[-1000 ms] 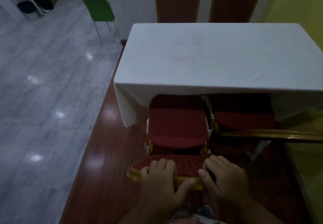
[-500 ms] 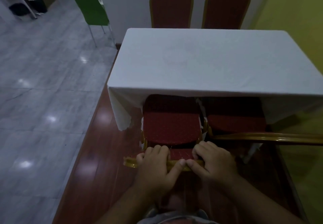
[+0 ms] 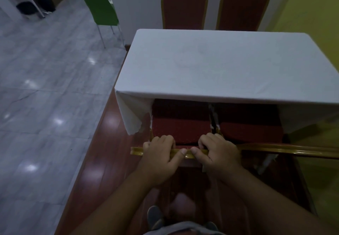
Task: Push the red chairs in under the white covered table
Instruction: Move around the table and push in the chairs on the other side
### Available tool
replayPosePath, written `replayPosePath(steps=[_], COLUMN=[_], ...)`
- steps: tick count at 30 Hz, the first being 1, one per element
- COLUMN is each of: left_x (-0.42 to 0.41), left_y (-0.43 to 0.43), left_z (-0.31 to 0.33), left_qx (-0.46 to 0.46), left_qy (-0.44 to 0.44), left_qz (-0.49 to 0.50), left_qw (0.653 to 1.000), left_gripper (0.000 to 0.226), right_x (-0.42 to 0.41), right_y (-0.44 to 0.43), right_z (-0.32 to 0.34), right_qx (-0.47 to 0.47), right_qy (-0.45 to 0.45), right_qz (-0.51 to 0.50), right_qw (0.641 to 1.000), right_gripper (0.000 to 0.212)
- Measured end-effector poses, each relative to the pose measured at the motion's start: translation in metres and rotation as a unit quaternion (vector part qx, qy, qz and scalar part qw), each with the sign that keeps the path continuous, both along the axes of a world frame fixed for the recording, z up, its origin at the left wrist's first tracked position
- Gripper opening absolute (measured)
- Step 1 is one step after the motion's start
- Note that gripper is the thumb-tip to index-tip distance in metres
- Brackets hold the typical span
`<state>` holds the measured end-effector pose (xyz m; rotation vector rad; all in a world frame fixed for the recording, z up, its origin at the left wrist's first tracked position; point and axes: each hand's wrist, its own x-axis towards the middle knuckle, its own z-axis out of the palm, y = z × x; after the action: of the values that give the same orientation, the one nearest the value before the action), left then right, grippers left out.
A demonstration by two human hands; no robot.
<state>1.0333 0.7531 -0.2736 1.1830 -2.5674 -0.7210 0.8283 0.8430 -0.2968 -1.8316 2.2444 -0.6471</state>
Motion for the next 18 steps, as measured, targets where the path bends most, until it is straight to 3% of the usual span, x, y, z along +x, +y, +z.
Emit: replayPosePath(steps=[12, 18], left_x=[0.003, -0.004], left_y=[-0.029, -0.025], left_z=[-0.004, 0.004], left_qx=[0.002, 0.024], left_qy=[-0.006, -0.022], left_qz=[-0.027, -0.001], left_qw=[1.0, 0.999], left_gripper=[0.034, 0.036], right_x=[0.005, -0.004], right_y=[-0.019, -0.022], right_z=[-0.007, 0.014], right_qx=[-0.004, 0.099], right_qy=[0.013, -0.024], right_qz=[-0.033, 0.018], right_qw=[0.999, 0.995], right_gripper=[0.044, 0.053])
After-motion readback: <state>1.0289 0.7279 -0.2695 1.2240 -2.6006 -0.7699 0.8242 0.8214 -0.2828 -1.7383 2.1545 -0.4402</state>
